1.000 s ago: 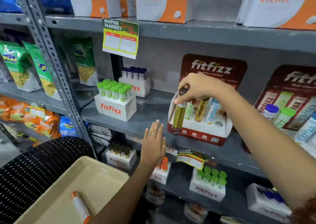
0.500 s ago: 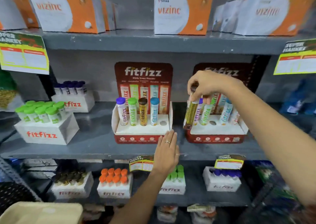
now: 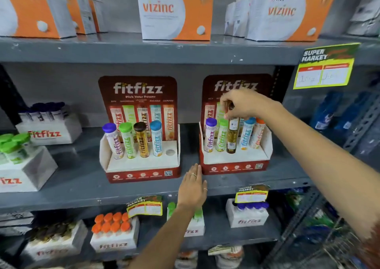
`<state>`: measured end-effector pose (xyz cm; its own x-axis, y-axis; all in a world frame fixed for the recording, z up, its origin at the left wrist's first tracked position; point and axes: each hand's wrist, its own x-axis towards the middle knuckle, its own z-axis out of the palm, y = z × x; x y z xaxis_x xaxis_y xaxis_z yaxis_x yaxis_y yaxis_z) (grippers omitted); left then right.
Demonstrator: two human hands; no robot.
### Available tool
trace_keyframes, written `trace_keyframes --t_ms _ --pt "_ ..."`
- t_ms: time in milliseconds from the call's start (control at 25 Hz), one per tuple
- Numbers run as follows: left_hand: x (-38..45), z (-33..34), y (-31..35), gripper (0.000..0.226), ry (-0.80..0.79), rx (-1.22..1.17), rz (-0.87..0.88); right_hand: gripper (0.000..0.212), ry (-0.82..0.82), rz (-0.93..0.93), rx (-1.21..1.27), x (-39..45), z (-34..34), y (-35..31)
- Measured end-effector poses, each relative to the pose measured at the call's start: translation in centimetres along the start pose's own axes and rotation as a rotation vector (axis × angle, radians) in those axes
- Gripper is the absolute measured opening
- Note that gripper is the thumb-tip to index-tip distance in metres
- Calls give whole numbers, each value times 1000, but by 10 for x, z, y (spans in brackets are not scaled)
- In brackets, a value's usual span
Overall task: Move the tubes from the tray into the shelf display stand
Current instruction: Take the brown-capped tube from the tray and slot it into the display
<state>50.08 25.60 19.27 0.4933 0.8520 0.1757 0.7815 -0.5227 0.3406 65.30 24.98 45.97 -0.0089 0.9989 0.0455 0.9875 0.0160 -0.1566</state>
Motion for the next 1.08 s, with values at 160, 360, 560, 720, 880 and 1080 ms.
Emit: trace_keyframes --t_ms 160,360,560,720,880,1080 --pt "4 -1 -1 57 -39 91 -37 32 37 -18 -26 10 11 17" --pt "6 0 0 62 -86 157 -81 52 3 55 26 23 20 30" --pt "8 1 0 69 -90 180 -85 61 -2 80 25 22 31 37" --pt "9 3 -1 125 -50 147 -70 68 -23 60 -22 23 42 41" --pt "9 5 -1 126 -66 131 -82 73 -51 52 0 24 42 41" --pt "9 6 -1 125 -53 138 -78 94 1 66 56 19 44 38"
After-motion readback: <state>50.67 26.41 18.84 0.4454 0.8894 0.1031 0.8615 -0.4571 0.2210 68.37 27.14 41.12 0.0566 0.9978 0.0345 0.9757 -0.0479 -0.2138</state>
